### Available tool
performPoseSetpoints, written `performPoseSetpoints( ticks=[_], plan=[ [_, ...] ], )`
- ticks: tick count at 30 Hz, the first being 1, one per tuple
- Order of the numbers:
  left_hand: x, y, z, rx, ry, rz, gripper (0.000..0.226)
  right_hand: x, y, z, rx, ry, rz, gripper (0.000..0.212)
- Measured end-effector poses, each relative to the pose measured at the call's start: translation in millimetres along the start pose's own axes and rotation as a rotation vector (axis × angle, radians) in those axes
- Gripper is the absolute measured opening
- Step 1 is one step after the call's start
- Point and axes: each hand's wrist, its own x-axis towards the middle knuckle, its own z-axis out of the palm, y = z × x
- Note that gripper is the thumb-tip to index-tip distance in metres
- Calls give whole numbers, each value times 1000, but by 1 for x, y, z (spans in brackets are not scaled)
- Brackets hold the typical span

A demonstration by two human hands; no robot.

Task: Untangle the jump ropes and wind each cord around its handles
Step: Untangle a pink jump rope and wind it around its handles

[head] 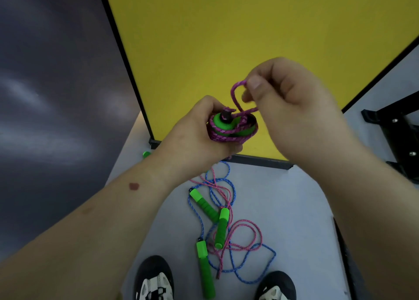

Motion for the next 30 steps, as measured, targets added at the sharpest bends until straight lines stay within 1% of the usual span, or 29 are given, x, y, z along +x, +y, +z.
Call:
performPoseSetpoints(
  ticks=[2, 4, 6, 8, 10, 12, 15, 18, 24, 27, 30],
  plan=[
    [-1, 0, -3, -17, -41, -18, 52, 2, 1, -2, 165, -2, 110, 19],
    [1, 1, -5, -173, -93, -33, 57, 3, 5, -3, 231, -37, 154, 21],
    [3, 7, -5, -290, -56, 19, 43, 2, 7, -3, 277, -77, 184, 21],
    [7, 12, -3, -267, 30, 94, 30, 0, 8, -4, 299, -104, 198, 22],
    [9, 14, 0, -206, 97, 133, 22, -1, 9, -6, 304, -102, 203, 23],
    [11, 14, 1, -177, 159, 150, 17, -1, 10, -10, 294, -96, 202, 21],
    [12, 19, -1, -194, 228, 176, 15, -1, 14, -16, 303, -107, 206, 15],
    [15, 24, -2, -186, 254, 172, 14, 0, 16, -18, 366, -110, 222, 10],
    [22, 43, -4, -229, 295, 121, 14, 14, 12, -19, 443, 8, 236, 11],
    [34, 67, -14, -233, 311, 103, 15, 29, -2, -25, 486, 56, 257, 12],
    [44, 110, -33, -210, 296, 90, 14, 48, -33, -45, 509, 97, 290, 14]
  ],
)
